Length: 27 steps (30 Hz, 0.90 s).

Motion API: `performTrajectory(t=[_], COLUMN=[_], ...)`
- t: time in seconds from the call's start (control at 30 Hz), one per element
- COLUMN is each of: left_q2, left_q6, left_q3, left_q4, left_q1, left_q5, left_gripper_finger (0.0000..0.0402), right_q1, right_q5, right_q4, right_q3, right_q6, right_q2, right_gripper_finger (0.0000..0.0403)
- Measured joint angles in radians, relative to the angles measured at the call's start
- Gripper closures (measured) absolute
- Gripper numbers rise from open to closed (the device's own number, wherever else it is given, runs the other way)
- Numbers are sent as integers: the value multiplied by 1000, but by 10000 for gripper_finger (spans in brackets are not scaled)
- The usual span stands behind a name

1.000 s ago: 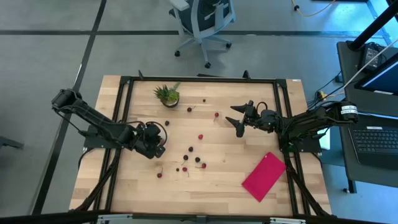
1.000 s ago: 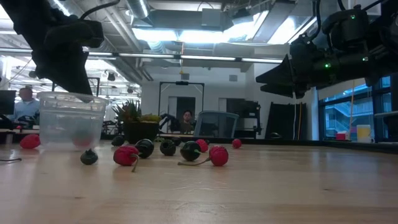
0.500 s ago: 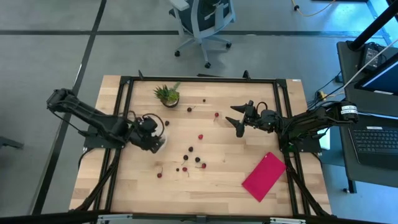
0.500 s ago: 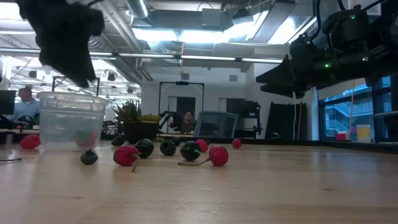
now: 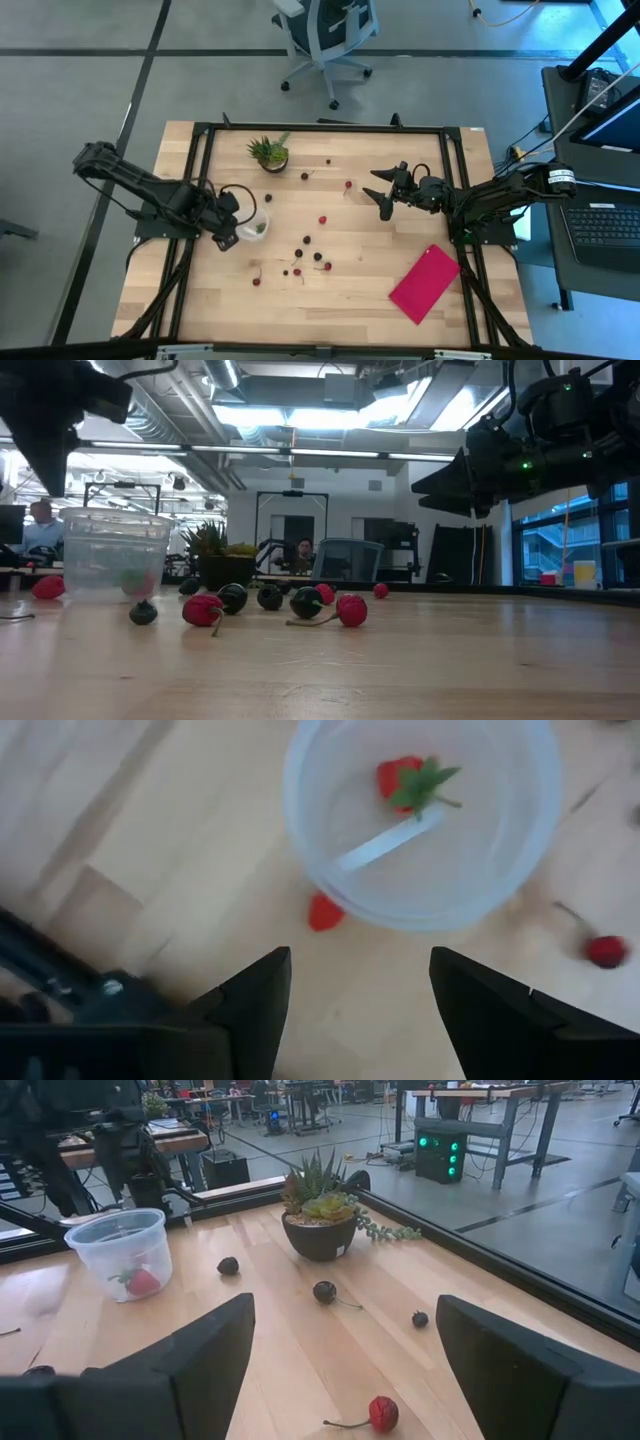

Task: Pick and placing Produce into tupperware
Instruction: Put the red raspberry into the transparent container

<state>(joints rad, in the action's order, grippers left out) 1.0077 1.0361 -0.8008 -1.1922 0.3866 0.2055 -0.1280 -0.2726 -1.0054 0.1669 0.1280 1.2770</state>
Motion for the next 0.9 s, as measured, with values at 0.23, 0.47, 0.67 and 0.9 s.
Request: performTrajectory(t=[0.23, 0.47, 0.67, 0.9], left_q2=[0, 0, 0, 0], left_q6=[-101, -148, -182, -182], left_q3=[97, 229, 332, 396], left_q4=[37, 226, 322, 422], left_q1=[27, 34, 34, 33], left_q5=[13, 21, 50, 76], left_gripper_finger=[170, 170, 170, 170], right_q1=[0, 0, 0, 0], right_q5=[0, 0, 0, 0], right_q4=[0, 0, 0, 0], right_q3=[0, 0, 0, 0], right_q6=[-3, -9, -13, -21], right_q2=[0, 0, 0, 0], right_gripper_finger=[89, 89, 89, 89])
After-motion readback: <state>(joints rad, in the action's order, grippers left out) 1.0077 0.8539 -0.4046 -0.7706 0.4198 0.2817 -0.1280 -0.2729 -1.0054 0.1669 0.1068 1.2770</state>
